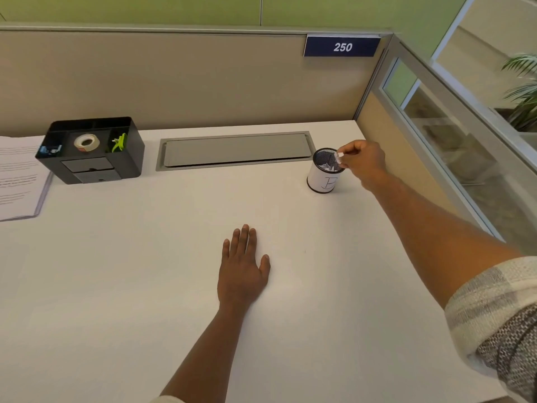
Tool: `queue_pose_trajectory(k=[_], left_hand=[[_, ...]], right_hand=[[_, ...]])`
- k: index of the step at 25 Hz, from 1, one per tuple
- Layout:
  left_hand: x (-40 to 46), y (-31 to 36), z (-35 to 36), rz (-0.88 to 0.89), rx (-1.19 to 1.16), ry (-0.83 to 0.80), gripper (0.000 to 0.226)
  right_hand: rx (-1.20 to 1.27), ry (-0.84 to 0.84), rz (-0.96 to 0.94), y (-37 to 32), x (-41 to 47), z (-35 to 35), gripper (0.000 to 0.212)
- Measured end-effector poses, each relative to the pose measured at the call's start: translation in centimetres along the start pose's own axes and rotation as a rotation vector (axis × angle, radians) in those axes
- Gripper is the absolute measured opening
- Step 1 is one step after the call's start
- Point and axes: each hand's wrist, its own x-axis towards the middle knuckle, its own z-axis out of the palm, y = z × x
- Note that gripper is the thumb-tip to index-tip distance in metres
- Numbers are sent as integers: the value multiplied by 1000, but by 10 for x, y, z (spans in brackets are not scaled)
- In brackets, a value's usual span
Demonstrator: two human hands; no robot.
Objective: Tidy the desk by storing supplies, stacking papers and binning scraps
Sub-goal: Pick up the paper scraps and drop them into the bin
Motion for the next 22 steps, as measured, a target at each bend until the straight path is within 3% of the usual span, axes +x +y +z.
queue_pose_trajectory(k=[9,13,15,19,22], left_hand=[[1,1,-1,-6,-5,-4,68],[1,0,0,-9,-7,-5,69],[2,0,0,-11,-1,-11,69],[2,1,-1,-7,8,-10,69],[1,1,-2,-5,16,-14,69]], right_hand=[[-241,97,-101,-7,29,17,29],[-166,94,-99,-10,22,16,31],[-129,89,-188,-12,7,17,31],[-304,-1,-501,10,-46,35,26],[-383,-102,-490,47,-75,50,24]])
